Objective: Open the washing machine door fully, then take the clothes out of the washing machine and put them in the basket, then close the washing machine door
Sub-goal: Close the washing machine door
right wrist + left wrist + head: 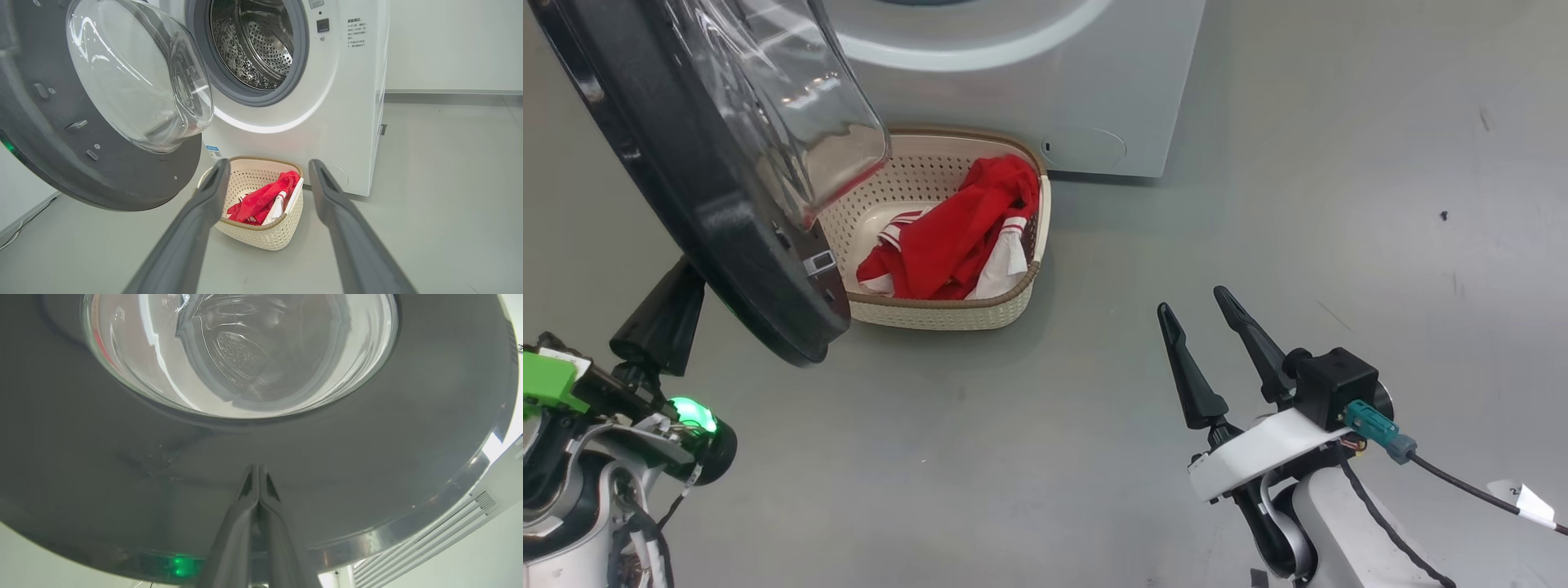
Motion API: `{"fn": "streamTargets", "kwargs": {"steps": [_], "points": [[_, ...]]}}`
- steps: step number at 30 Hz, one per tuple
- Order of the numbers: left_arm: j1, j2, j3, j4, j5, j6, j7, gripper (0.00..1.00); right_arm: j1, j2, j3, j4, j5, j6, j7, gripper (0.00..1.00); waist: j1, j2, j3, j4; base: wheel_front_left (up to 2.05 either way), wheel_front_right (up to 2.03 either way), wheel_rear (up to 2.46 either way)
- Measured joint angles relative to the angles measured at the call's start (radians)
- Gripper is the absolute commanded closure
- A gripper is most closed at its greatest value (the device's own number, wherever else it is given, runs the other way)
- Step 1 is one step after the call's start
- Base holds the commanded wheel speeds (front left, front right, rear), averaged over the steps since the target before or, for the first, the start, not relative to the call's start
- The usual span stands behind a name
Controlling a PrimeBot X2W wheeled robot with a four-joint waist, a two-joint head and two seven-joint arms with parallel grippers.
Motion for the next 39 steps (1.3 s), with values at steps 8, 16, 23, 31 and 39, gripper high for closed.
{"fn": "streamTargets", "kwargs": {"steps": [8, 16, 23, 31, 39], "points": [[0.005, -0.001, -0.02, -0.001, -0.002, 0.0, -0.012, 1.0, -0.012, 0.0, 0.014, -0.011, 0.016, 0.0, 0.0, 0.0, 0.0, 0.0, 0.018, -0.076, 0.0, 0.0, 0.0], [0.005, -0.003, -0.028, 0.006, -0.01, 0.0, -0.042, 1.0, -0.015, 0.0, 0.025, -0.022, 0.027, -0.002, 0.0, 0.0, 0.0, 0.0, 0.033, -0.153, 0.0, 0.0, 0.0], [-0.008, -0.003, -0.034, 0.014, -0.009, 0.0, -0.079, 1.0, -0.015, 0.0, 0.033, -0.036, 0.032, -0.012, 0.0, 0.0, 0.0, 0.0, 0.051, -0.234, 0.0, 0.0, 0.0], [-0.067, -0.006, 0.005, 0.022, -0.01, 0.001, -0.15, 1.0, -0.017, 0.001, 0.035, -0.064, 0.063, -0.028, 0.0, 0.0, 0.0, 0.0, 0.086, -0.32, 0.0, 0.0, 0.0], [-0.139, -0.004, 0.058, 0.018, -0.016, 0.008, -0.216, 1.0, -0.021, 0.003, 0.042, -0.08, 0.081, -0.038, 0.0, 0.0, 0.0, 0.0, 0.118, -0.399, 0.0, 0.0, 0.0]]}}
